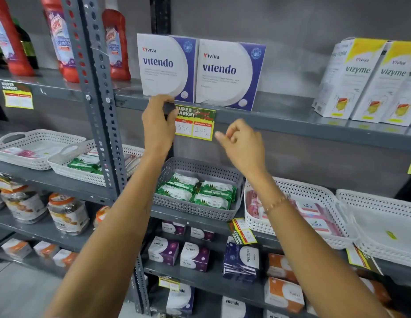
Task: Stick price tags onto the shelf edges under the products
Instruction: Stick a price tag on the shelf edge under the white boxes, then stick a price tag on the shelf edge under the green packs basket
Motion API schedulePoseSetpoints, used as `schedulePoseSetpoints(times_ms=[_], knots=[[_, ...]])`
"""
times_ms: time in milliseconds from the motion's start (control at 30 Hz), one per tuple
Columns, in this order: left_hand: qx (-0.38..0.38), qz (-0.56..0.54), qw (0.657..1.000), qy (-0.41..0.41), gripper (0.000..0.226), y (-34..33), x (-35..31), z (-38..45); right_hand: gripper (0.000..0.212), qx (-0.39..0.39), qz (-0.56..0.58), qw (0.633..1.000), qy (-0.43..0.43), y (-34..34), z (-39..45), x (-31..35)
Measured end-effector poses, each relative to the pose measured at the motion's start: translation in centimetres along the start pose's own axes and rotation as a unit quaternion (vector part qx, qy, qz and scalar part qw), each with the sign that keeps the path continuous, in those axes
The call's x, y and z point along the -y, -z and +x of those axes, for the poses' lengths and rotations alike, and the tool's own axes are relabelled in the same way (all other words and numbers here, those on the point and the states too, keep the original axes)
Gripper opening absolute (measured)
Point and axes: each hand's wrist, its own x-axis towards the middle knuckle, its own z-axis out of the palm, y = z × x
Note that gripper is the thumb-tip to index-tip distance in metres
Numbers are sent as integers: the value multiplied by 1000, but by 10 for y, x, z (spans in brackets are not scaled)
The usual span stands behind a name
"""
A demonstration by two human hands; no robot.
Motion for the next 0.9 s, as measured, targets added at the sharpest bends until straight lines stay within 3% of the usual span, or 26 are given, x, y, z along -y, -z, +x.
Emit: schedulePoseSetpoints(times_ms=[100,200,267,333,367,433,500,533,633,733,900], knots=[[-34,7,998,-49,13,-15,5,-58,21,102,12,992,-69,-6,-48,-45],[75,43,995,-54,11,-39,16,-116,16,141,0,976,-166,-17,-88,-90],[156,35,987,3,14,-54,25,-151,15,138,-6,963,-229,-23,-111,-114],[235,43,964,114,15,-67,34,-181,13,129,-24,952,-277,-27,-131,-135],[300,66,935,177,19,-75,39,-197,12,123,-32,947,-295,-27,-140,-144],[450,96,840,287,34,-87,48,-227,12,119,-45,940,-316,-28,-154,-159],[523,54,760,381,44,-92,51,-256,15,128,-54,937,-321,-28,-163,-169],[521,25,745,416,42,-95,51,-268,15,135,-57,934,-327,-27,-167,-174],[451,-21,766,458,32,-103,52,-294,16,156,-62,930,-327,-23,-176,-183],[393,-35,763,512,30,-115,52,-307,14,166,-55,927,-333,-18,-183,-191],[374,-23,780,501,19,-120,47,-312,15,181,-22,926,-330,-11,-185,-196]])
